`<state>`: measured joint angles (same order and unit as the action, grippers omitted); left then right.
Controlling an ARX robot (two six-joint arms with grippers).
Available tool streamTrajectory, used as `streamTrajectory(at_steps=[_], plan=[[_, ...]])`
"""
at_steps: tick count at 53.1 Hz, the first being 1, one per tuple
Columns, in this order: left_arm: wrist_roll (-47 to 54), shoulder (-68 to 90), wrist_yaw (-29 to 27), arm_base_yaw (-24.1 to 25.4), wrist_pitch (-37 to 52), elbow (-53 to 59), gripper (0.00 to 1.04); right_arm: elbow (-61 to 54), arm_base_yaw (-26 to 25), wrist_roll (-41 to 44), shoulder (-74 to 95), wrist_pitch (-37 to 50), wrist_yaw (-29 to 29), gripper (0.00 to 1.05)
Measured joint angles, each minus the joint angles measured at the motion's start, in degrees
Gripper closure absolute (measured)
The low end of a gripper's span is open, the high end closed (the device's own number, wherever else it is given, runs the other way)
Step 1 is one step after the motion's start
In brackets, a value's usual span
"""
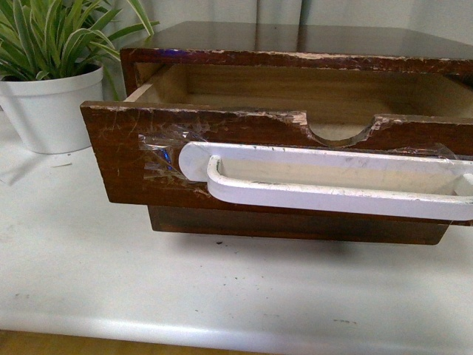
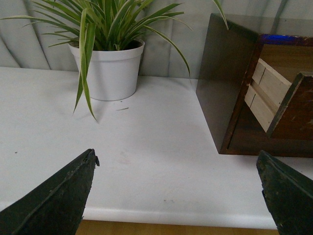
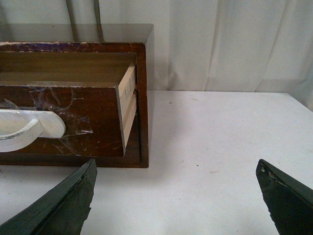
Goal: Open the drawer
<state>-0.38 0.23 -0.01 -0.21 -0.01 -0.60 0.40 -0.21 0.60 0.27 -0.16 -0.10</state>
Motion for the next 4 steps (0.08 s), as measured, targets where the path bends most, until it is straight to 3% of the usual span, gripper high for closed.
streamTrajectory(at_steps=[4], plan=[[0.0, 0.0, 0.0, 0.0, 0.0, 0.0, 0.06, 0.0, 0.0, 0.0, 0.0, 0.0, 0.0, 0.09]])
